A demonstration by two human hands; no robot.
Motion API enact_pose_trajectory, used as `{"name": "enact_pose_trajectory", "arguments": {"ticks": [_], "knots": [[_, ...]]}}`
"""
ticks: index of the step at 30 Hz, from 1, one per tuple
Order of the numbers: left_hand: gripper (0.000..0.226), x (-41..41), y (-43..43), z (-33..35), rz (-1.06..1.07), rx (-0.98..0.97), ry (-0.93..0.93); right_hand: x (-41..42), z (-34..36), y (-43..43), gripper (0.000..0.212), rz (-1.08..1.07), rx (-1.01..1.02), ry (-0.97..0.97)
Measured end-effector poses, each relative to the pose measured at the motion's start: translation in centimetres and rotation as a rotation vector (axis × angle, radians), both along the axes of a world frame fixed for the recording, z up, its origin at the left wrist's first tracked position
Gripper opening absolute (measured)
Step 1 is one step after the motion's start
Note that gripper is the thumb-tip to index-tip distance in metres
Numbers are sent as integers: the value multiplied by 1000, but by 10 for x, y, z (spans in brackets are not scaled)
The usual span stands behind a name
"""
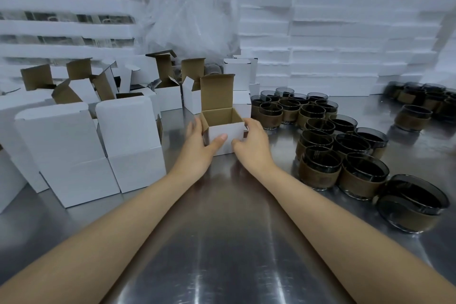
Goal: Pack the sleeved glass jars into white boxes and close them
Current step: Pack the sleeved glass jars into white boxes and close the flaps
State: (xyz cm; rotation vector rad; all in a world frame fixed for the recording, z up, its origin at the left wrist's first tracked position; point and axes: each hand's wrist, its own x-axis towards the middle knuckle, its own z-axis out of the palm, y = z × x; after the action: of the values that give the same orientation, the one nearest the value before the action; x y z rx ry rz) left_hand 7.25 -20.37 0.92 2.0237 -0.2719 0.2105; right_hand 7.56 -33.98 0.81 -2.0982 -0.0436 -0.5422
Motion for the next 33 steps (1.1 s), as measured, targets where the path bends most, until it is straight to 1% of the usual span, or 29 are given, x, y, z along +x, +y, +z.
{"name": "enact_pose_trajectory", "arguments": {"ticks": [1, 2, 5, 7, 8, 10, 11, 13, 15, 16, 18, 23, 27, 30, 31, 33], "knots": [[81, 0, 0, 0, 7, 25, -7, 0, 0, -1, 48, 4, -4, -9], [77, 1, 0, 0, -5, 15, -21, 0, 0, -2, 46, 5, -12, -22], [69, -1, 1, -1, -21, -59, -16, 1, 1, -8, 48, 0, -18, -41], [71, 0, 1, -3, -2, -69, -10, 3, 2, -12, 49, -49, -15, -71], [72, 1, 0, -4, 13, -61, -13, 6, 2, -14, 48, -101, -51, -101], [73, 1, -1, -5, 41, -56, -9, 12, 2, -19, 47, -242, -256, -136], [74, 2, -1, -5, 54, -59, -1, 16, 1, -21, 51, -303, -377, -104], [75, 3, -2, -4, 77, -77, 13, 23, 0, -25, 67, -381, -538, 54], [76, 4, -1, -3, 105, -97, 13, 27, -2, -26, 75, -402, -618, 179], [76, 4, -1, -3, 122, -96, 14, 28, -2, -25, 77, -405, -649, 190], [76, 4, -1, -3, 147, -87, 17, 28, -2, -23, 79, -414, -689, 154], [73, 3, 0, -2, 190, -77, 1, 21, -2, -16, 72, -413, -611, 46], [68, 1, 2, -1, 187, -97, -13, 14, -2, -16, 76, -308, -545, 1], [73, -1, 2, 1, 166, -132, -25, 11, -2, -17, 71, -289, -458, -55], [75, -2, 2, 1, 154, -136, -28, 11, -3, -17, 68, -304, -429, -38], [78, -4, 1, 3, 133, -134, -33, 11, -3, -19, 66, -308, -369, 75]]}}
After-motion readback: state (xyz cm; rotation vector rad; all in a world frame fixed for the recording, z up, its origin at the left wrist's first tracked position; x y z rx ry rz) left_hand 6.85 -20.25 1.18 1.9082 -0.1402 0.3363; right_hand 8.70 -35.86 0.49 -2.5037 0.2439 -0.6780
